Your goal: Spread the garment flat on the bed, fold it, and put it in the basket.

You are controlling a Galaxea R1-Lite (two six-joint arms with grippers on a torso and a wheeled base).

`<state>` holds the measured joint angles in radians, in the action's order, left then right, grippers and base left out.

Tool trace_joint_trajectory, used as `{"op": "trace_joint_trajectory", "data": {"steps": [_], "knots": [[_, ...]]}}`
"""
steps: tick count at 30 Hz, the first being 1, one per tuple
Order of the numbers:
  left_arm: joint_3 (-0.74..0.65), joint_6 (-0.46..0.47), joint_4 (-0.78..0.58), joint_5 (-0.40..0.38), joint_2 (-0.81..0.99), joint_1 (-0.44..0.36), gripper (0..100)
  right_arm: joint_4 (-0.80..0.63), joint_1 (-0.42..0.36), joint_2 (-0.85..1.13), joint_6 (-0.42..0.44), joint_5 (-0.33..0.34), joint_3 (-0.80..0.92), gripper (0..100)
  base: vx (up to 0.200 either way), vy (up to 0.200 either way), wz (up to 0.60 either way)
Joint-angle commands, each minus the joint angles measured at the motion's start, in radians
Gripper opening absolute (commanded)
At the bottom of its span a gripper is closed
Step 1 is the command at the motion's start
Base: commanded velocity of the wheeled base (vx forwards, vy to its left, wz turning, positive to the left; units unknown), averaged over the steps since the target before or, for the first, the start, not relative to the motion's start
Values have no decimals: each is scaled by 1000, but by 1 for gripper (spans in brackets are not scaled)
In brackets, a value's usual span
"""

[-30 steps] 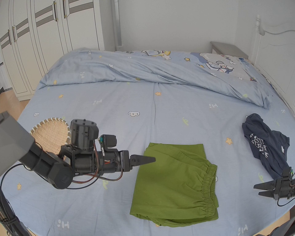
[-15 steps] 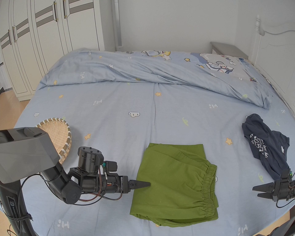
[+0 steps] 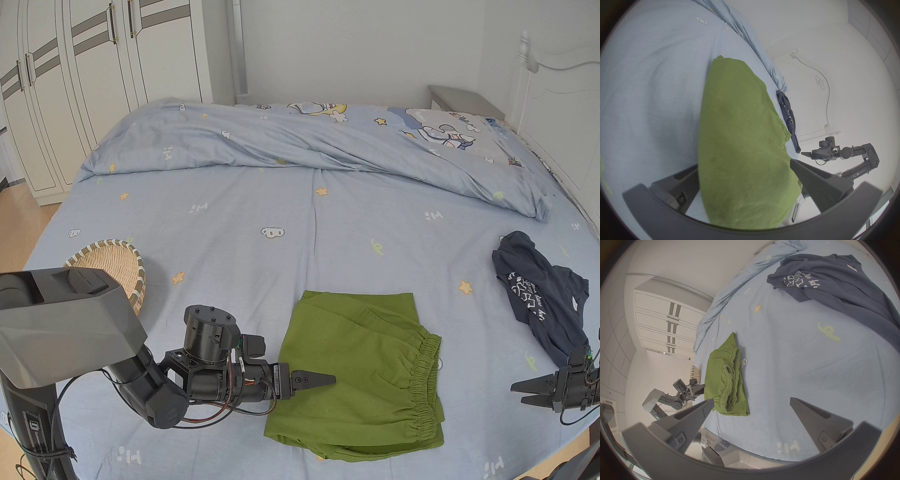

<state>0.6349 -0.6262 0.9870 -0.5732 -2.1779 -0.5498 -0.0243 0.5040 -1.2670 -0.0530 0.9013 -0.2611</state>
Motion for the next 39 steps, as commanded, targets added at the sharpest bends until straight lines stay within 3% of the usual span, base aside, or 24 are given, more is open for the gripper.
{"op": "trace_joint_trajectory", "data": {"steps": [1,5,6,19,20,21,23,30,36,39], "knots": [[22,-1,2,22,-10,-22,100,7,-1,1,-1,1,5,100,0,0,0],[26,-3,-4,30,-10,-29,100,17,-1,0,-1,1,8,100,0,0,0],[26,-7,-5,30,-8,-36,0,18,1,0,-1,1,9,100,0,0,0],[28,-26,-42,82,7,-64,0,21,-1,0,-1,1,11,100,0,0,0],[71,-21,-169,82,69,-48,0,21,-1,0,-1,1,13,100,0,0,0],[71,-21,-169,82,69,-48,0,21,-1,0,-1,1,13,100,0,0,0],[131,8,-323,82,133,4,0,21,-1,0,-1,1,13,100,0,0,0],[296,135,-705,96,297,50,0,21,-1,0,1,1,14,100,0,0,0],[302,306,-725,98,377,108,0,24,-7,-5,4,-2,14,100,0,0,0],[295,316,-729,93,425,133,0,24,-7,-5,4,-2,13,100,0,0,0]]}}
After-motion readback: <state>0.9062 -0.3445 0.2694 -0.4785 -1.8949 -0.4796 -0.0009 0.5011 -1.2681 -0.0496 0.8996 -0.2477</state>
